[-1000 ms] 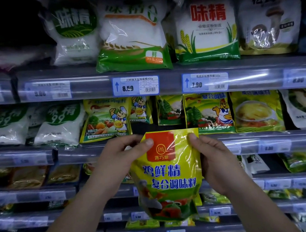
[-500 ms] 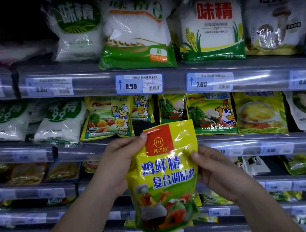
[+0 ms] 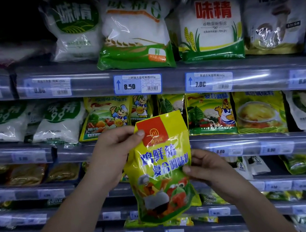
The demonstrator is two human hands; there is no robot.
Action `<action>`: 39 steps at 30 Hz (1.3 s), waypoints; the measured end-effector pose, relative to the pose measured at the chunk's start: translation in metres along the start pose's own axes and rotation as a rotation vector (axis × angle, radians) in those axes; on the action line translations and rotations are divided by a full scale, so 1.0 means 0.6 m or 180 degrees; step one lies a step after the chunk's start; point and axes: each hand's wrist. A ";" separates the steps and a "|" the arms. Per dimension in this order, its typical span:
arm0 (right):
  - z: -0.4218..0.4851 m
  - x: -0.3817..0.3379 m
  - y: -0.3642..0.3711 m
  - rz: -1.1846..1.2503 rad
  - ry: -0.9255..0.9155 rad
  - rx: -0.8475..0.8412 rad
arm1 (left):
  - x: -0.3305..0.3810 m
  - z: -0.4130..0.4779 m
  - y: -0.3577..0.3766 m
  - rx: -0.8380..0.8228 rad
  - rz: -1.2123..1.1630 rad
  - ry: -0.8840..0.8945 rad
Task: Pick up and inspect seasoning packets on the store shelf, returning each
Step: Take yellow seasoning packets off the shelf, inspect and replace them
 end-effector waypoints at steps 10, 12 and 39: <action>-0.002 0.005 -0.002 -0.0102 -0.0031 0.0263 | 0.010 0.025 -0.031 -0.0238 0.0501 -0.0111; -0.001 0.006 -0.005 -0.0013 0.0009 0.0353 | 0.009 0.025 -0.038 -0.0380 0.0752 -0.0167; 0.117 -0.095 0.038 -0.0056 -0.0571 0.1283 | -0.027 0.066 0.007 0.0503 0.1969 0.0300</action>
Point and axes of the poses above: each hand's wrist, its own z-axis towards the middle knuckle, its own y-axis out of the palm, x = y × z, and after that the axes turned 5 degrees about y, right-handed
